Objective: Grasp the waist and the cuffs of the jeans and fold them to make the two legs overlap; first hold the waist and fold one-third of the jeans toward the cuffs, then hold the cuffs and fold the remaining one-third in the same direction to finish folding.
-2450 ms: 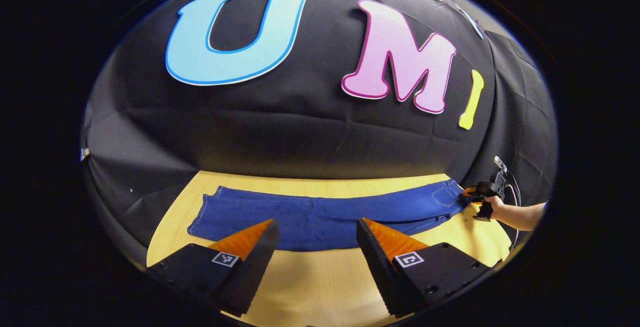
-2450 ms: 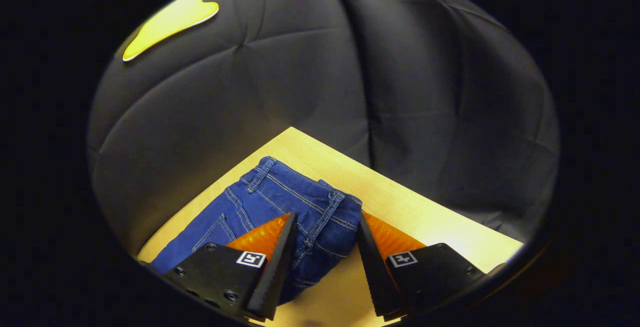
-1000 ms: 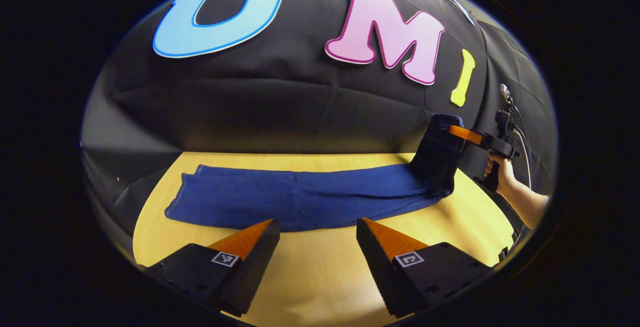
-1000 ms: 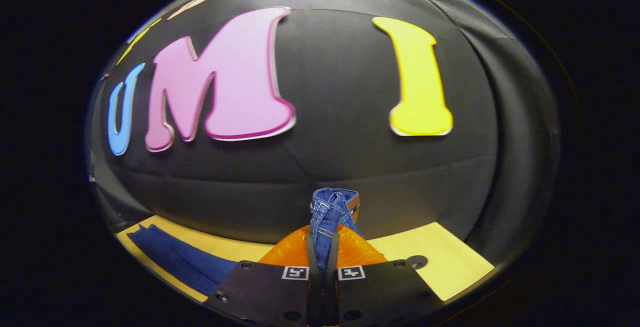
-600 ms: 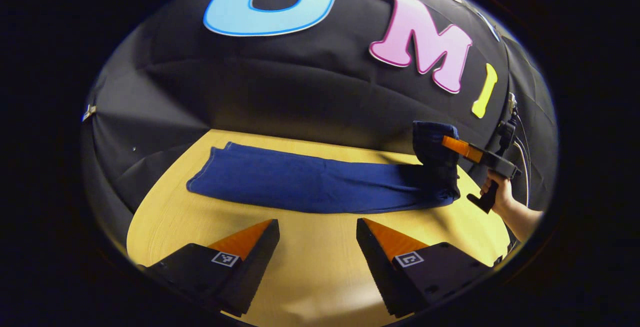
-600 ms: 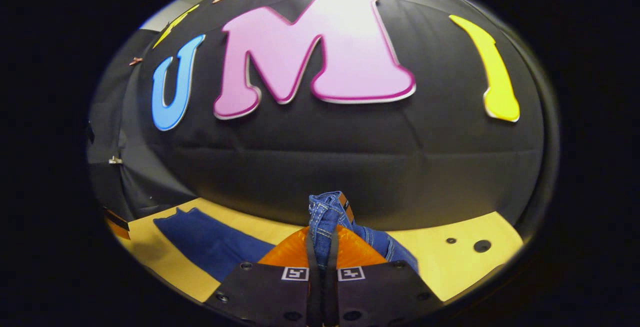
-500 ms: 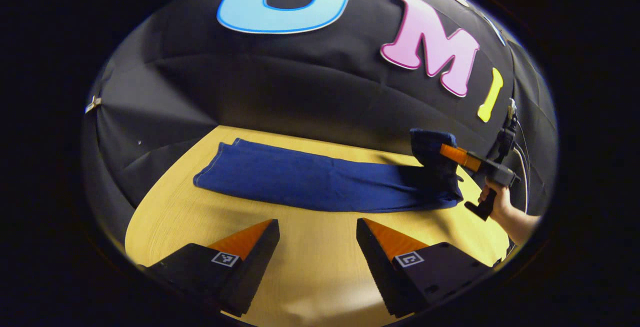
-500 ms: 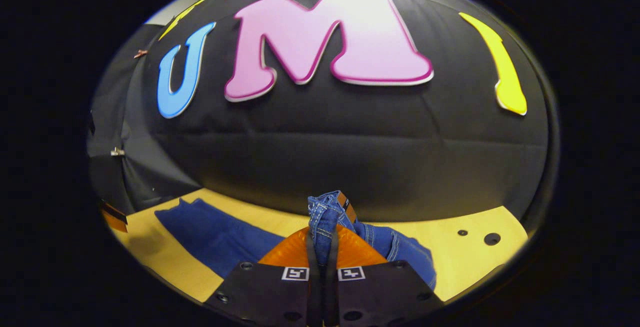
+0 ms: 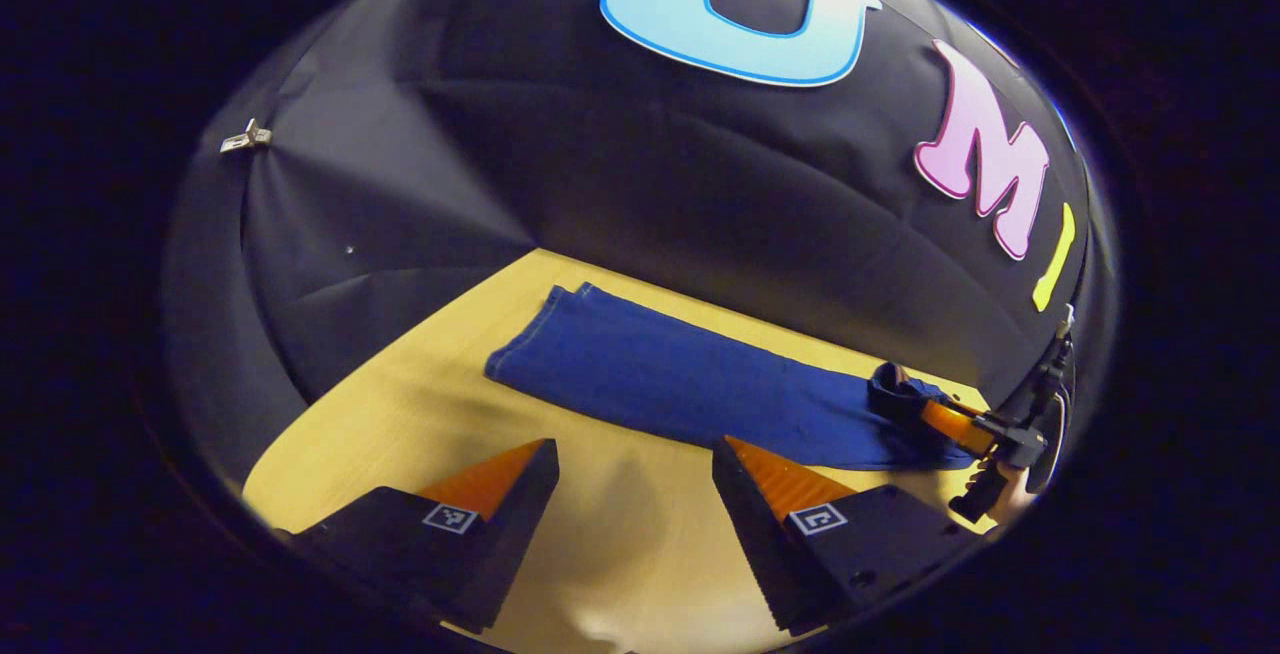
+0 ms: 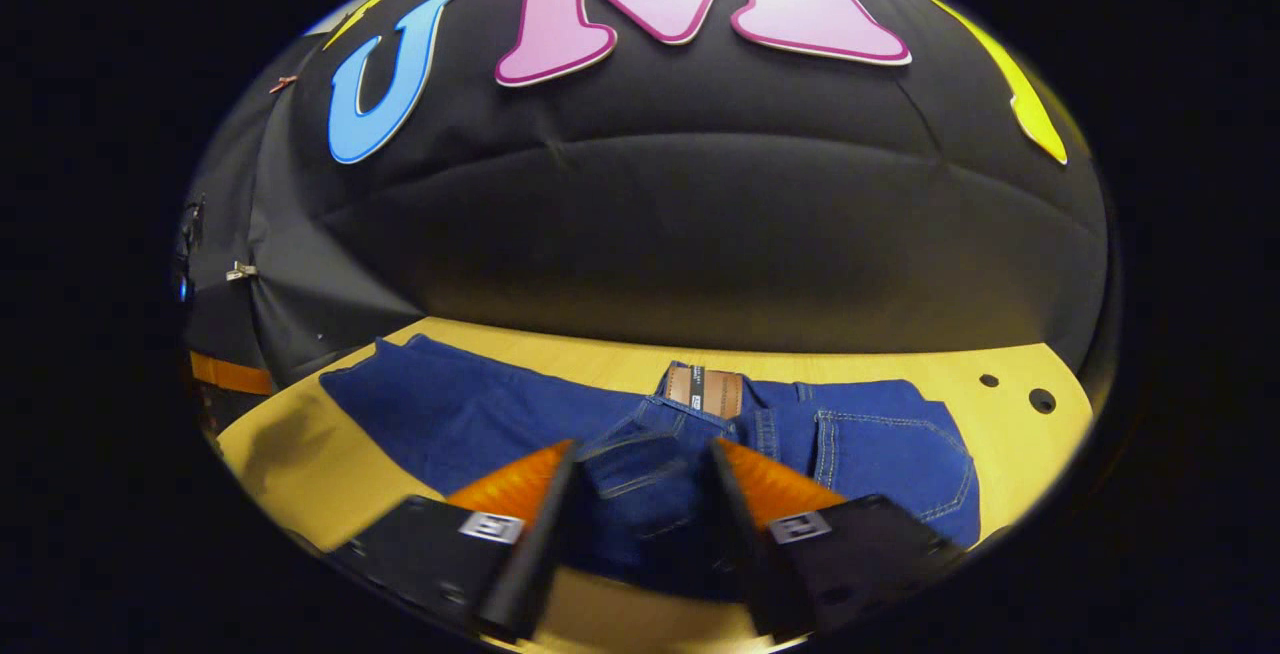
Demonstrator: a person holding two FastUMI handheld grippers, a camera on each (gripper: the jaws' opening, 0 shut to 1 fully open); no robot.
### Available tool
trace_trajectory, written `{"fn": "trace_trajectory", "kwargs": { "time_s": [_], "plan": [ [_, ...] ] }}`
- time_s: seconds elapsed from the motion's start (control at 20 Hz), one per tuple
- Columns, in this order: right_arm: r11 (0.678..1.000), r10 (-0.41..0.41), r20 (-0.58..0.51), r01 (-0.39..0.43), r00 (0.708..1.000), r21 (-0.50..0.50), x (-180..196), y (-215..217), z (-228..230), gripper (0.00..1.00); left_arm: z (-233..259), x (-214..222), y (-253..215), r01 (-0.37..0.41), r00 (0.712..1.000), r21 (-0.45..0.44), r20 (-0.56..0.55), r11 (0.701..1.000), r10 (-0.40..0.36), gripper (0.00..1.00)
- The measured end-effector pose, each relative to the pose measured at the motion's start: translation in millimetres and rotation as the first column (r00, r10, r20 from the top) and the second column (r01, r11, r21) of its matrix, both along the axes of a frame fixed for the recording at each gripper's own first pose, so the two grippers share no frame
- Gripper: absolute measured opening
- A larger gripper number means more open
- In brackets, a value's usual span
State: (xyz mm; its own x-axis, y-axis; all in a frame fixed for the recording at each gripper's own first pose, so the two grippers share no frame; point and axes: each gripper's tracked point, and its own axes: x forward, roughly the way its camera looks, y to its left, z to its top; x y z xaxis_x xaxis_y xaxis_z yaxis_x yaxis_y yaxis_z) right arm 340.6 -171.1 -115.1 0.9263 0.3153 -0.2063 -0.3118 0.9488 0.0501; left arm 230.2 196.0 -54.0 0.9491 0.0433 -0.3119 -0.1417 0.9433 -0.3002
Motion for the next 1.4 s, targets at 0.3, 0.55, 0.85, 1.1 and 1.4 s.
{"fn": "trace_trajectory", "kwargs": {
  "time_s": [0.3,0.55,0.85,1.1,1.4],
  "plan": [
    [0.995,-0.008,0.024,0.01,1.0,-0.098,-32,-8,13,0.98,-6,70,71,-0.015,1.0,0.103,-0.012,0.995,0.016,0.97],
    [0.993,-0.08,-0.02,0.078,0.997,-0.088,-52,-43,11,0.98,-36,121,80,0.052,0.995,0.126,-0.096,0.991,-0.04,0.97],
    [0.986,-0.163,-0.084,0.159,0.983,-0.055,-63,-81,-10,0.98,-47,139,74,0.093,0.984,0.18,-0.166,0.979,-0.063,0.93],
    [0.982,-0.184,-0.181,0.173,0.966,-0.076,-69,-91,-48,0.98,-50,137,68,0.156,0.971,0.173,-0.208,0.973,-0.118,0.85],
    [0.988,-0.147,-0.227,0.131,0.963,-0.084,-90,-80,-68,0.98,-37,130,57,0.126,0.984,0.056,-0.137,0.99,-0.117,0.31]
  ]
}}
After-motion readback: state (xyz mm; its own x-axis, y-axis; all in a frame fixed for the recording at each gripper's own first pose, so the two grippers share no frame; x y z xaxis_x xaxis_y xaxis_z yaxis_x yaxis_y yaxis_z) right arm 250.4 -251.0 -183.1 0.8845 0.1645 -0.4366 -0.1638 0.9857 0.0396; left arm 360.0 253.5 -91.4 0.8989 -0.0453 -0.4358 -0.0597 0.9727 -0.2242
